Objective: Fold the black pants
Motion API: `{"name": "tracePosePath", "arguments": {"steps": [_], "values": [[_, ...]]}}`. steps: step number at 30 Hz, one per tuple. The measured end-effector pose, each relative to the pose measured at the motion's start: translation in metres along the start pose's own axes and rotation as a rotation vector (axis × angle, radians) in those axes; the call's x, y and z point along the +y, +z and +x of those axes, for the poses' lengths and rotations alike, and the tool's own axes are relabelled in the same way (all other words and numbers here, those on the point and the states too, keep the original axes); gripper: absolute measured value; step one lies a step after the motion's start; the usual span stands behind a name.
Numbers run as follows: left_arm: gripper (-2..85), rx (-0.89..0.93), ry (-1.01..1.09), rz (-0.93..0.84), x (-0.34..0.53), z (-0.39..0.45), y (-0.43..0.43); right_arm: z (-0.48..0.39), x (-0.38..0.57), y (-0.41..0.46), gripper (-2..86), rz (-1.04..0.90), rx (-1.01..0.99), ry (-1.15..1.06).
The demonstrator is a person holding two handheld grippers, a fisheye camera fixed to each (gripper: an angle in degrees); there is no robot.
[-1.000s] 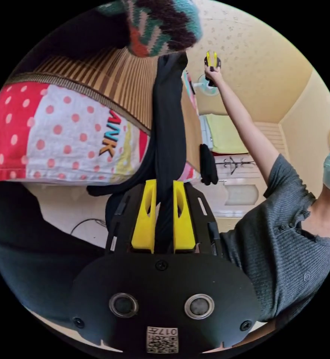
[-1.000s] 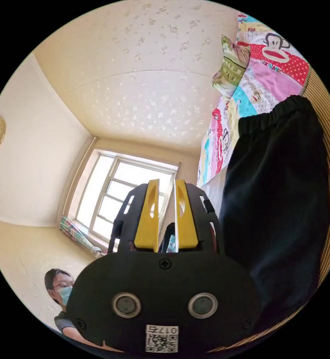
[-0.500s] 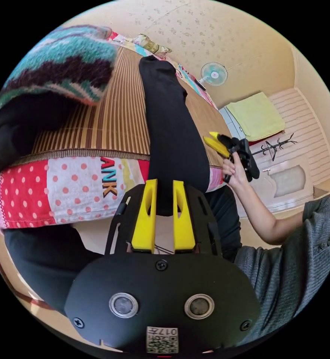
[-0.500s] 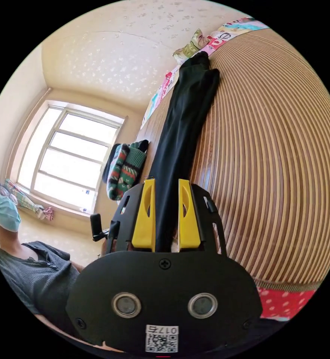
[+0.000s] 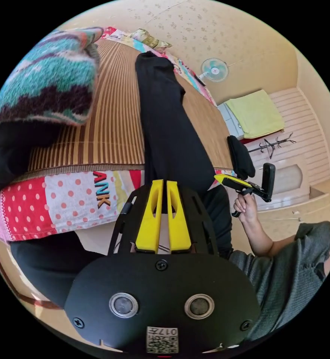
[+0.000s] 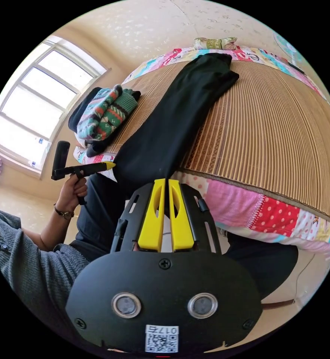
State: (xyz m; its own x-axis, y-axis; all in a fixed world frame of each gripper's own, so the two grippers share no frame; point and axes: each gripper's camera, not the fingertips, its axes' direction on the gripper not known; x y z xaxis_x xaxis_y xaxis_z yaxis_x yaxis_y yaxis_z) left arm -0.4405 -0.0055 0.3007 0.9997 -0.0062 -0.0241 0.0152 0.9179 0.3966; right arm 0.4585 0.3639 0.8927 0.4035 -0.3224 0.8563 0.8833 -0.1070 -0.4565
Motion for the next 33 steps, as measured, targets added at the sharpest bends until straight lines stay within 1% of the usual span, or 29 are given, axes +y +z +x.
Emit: {"name": "tracePosePath", "arguments": {"steps": [2, 3, 4, 5, 7, 8, 11, 12, 13, 14, 15, 16, 18, 19, 20, 21, 23, 25, 27, 29, 31, 32, 33], "values": [[-0.5, 0.155, 0.059, 0.023, 0.001, 0.009, 0.001, -0.008, 0.005, -0.011, 1.4, 0.026, 0.013, -0.031], [-0.5, 0.167, 0.063, 0.025, 0.001, 0.01, 0.004, -0.012, 0.009, -0.014, 1.2, 0.045, 0.038, -0.055], [-0.7, 0.138, 0.064, 0.023, 0.002, 0.012, 0.015, -0.011, 0.012, -0.008, 1.1, 0.034, 0.084, -0.072], [-0.7, 0.073, 0.038, -0.027, 0.001, 0.011, 0.036, -0.009, 0.013, -0.002, 1.1, 0.013, 0.098, -0.074], [-0.7, -0.012, -0.002, -0.123, -0.002, 0.009, 0.073, 0.006, 0.014, 0.02, 1.0, -0.072, 0.036, -0.035], [-0.7, -0.066, -0.012, -0.152, 0.0, 0.011, 0.091, 0.008, 0.015, 0.022, 1.0, -0.074, 0.019, -0.031], [-0.7, -0.033, 0.05, -0.096, 0.007, 0.027, 0.1, 0.01, 0.018, 0.008, 1.0, -0.002, -0.064, -0.059], [-0.6, -0.022, 0.061, -0.074, 0.009, 0.028, 0.098, 0.012, 0.021, -0.003, 1.0, 0.064, -0.11, -0.081], [-0.6, -0.011, 0.06, -0.034, 0.012, 0.027, 0.096, 0.016, 0.026, -0.01, 1.0, 0.12, -0.15, -0.092], [-0.4, -0.015, 0.037, -0.012, 0.014, 0.022, 0.098, 0.019, 0.028, -0.01, 1.0, 0.133, -0.159, -0.093], [-0.4, -0.018, 0.022, -0.015, 0.014, 0.018, 0.101, 0.027, 0.028, 0.0, 0.9, 0.097, -0.145, -0.089], [0.0, -0.029, -0.018, -0.036, 0.012, 0.011, 0.111, 0.037, 0.024, 0.02, 1.0, -0.009, -0.103, -0.052], [0.9, -0.096, -0.072, -0.016, 0.011, 0.007, 0.118, 0.05, 0.02, 0.043, 1.2, -0.129, -0.076, 0.009], [2.9, -0.126, -0.076, 0.026, 0.011, 0.01, 0.114, 0.055, 0.02, 0.046, 1.6, -0.131, -0.102, 0.016], [6.0, -0.118, -0.066, 0.064, 0.008, 0.013, 0.111, 0.057, 0.02, 0.044, 1.8, -0.11, -0.12, 0.019], [6.7, -0.102, -0.06, 0.077, 0.006, 0.015, 0.11, 0.063, 0.021, 0.038, 2.5, -0.059, -0.149, 0.039], [8.4, -0.012, -0.021, 0.105, -0.012, 0.02, 0.112, 0.075, 0.02, 0.029, 4.0, 0.0, -0.187, 0.085], [9.5, 0.008, 0.012, 0.098, -0.032, 0.028, 0.119, 0.093, 0.01, 0.023, 5.7, 0.035, -0.23, 0.126], [10.7, -0.032, 0.028, 0.066, -0.056, 0.033, 0.135, 0.105, -0.001, 0.019, 6.6, 0.057, -0.257, 0.137], [11.5, -0.06, 0.009, -0.002, -0.081, 0.031, 0.167, 0.115, -0.011, 0.02, 7.2, 0.069, -0.277, 0.136], [9.8, -0.067, -0.036, -0.066, -0.088, 0.025, 0.193, 0.126, -0.025, 0.032, 7.6, 0.015, -0.299, 0.131], [6.5, -0.089, -0.054, -0.048, -0.085, 0.025, 0.192, 0.127, -0.027, 0.037, 7.4, -0.007, -0.298, 0.129], [4.8, -0.083, -0.048, -0.069, -0.084, 0.026, 0.194, 0.13, -0.029, 0.043, 7.1, -0.03, -0.309, 0.129]]}}
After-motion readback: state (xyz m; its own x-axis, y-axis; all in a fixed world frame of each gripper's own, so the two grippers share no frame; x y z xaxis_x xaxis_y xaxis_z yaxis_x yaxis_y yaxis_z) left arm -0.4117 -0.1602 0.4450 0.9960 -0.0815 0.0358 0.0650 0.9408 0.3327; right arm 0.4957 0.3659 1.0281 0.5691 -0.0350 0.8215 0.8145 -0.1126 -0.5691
